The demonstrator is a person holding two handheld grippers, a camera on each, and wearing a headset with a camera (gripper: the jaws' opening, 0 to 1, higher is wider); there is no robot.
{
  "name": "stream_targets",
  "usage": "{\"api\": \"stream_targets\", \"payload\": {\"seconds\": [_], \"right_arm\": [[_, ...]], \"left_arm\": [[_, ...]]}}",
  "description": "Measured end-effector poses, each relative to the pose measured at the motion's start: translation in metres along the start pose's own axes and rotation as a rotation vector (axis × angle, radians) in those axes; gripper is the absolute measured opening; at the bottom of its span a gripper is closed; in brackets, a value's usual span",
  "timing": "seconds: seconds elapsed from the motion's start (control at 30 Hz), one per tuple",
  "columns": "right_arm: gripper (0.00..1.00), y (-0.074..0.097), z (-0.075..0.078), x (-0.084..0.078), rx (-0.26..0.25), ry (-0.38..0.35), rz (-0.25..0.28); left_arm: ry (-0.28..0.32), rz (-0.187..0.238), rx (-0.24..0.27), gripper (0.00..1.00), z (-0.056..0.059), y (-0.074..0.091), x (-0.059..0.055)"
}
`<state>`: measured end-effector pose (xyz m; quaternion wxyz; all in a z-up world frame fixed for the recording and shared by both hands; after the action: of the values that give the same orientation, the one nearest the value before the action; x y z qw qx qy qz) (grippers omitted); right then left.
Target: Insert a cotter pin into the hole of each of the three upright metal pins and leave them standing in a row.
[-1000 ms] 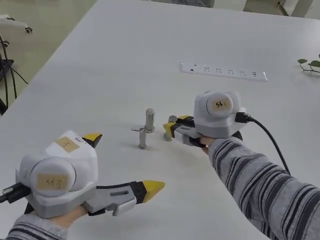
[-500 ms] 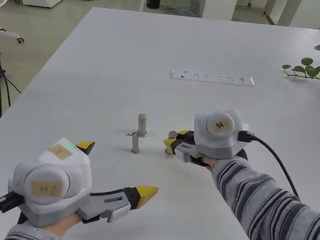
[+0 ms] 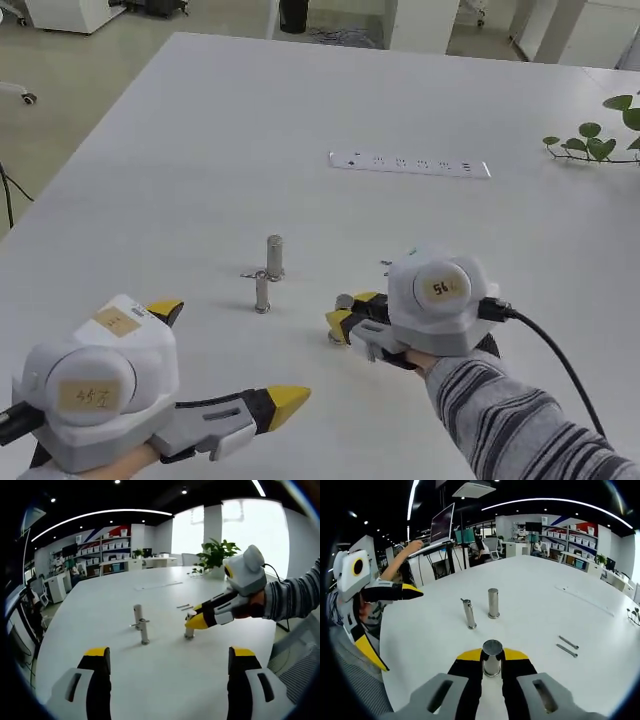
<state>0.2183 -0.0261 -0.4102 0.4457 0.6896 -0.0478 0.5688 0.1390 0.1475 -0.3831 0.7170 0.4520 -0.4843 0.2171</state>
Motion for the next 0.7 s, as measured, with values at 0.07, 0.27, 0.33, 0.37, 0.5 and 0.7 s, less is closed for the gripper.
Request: {"api": "stream_targets", "payload": {"seconds": [0.07, 0.27, 0.33, 0.37, 0.5, 0.7], "right_arm": [[0.08, 0.0009, -0.0013, -0.0021, 0.001, -0.001, -0.004], [0.08, 0.0025, -0.0024, -0.0056, -0.005, -0.002, -0.008], [0.08, 0.0033, -0.0033, -0.0064, -0.006, 0.002, -0.007], [0.08, 0.0037, -0.0039, -0.0066, -0.008, 0.004, -0.007], [0.09, 0.0040, -0.0074, -0.0072, -0.015, 0.032, -0.011], [0.11, 0.0050, -0.0054, -0.0087, -0.001, -0.045, 0.016]], "left_arm": [[0.001, -0.002, -0.001, 0.97, 0.0007, 0.0003, -0.0005], [0.000, 0.000, -0.002, 0.97, 0.0023, 0.0011, -0.0005], [0.000, -0.002, -0.002, 0.97, 0.0022, 0.0012, -0.0008], [0.000, -0.003, -0.002, 0.97, 0.0024, 0.0014, -0.0012], [0.003, -0.005, -0.002, 0.97, 0.0030, 0.0016, -0.0019], [0.005, -0.012, -0.005, 0.97, 0.0045, 0.0021, -0.0027]]}}
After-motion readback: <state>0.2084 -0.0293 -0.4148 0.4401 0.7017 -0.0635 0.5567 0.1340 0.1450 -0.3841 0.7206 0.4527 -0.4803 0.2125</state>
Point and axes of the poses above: the centre of the closed fingertips' face, and the gripper's own axes: y roughly backward along the fingers, z roughly to its right, x roughly out of its top, the point moved 8 cm from there along y, roughly backward along the fingers, and after that the axes turned 5 degrees about y, right-handed, at the moved point
